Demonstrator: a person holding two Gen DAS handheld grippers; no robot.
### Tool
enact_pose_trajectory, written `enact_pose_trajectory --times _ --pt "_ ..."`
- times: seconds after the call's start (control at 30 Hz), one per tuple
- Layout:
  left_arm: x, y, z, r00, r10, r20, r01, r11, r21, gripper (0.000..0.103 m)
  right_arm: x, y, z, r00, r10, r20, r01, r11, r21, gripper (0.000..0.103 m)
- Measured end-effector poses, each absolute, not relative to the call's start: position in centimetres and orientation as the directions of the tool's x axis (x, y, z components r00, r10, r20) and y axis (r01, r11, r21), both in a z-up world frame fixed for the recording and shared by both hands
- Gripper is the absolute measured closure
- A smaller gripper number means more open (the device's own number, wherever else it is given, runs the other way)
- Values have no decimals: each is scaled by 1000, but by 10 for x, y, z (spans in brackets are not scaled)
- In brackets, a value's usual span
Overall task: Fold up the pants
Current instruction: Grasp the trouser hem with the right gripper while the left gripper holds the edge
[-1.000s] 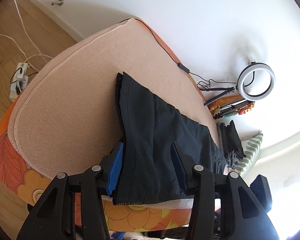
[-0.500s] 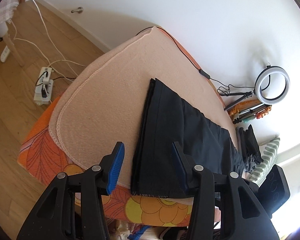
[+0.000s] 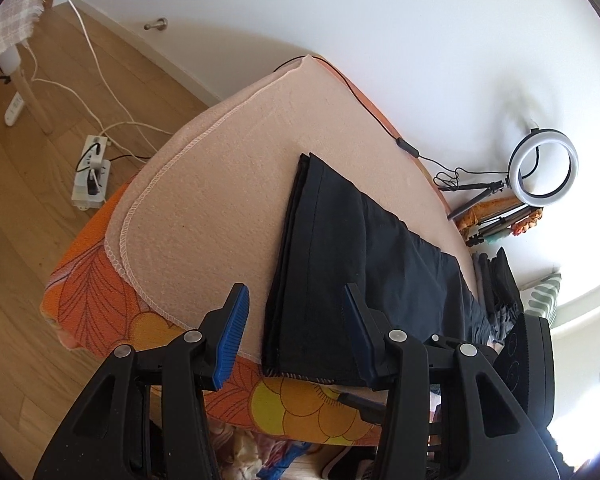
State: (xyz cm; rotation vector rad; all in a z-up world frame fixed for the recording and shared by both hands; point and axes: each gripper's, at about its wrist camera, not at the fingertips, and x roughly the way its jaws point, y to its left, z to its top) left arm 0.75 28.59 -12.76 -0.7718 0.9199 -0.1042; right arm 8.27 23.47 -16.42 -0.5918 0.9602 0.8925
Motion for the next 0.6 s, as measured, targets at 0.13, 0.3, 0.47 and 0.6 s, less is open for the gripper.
enact_pose_trajectory --times 0.13,0.3,0.47,0.6 --pt "10 282 -130 607 -408 -682 -226 734 -640 57 92 228 -164 276 389 -879 -837 546 -21 84" --pt "10 282 -136 597 -429 -678 -239 712 -661 57 104 218 -164 243 431 -869 -805 590 68 92" --pt "10 275 -143 570 -447 -689 -251 704 -664 57 107 214 -166 238 459 -856 -782 613 111 94" --pt "8 275 -142 579 -438 -687 -264 697 -667 57 126 194 -171 178 541 -822 -691 663 287 97"
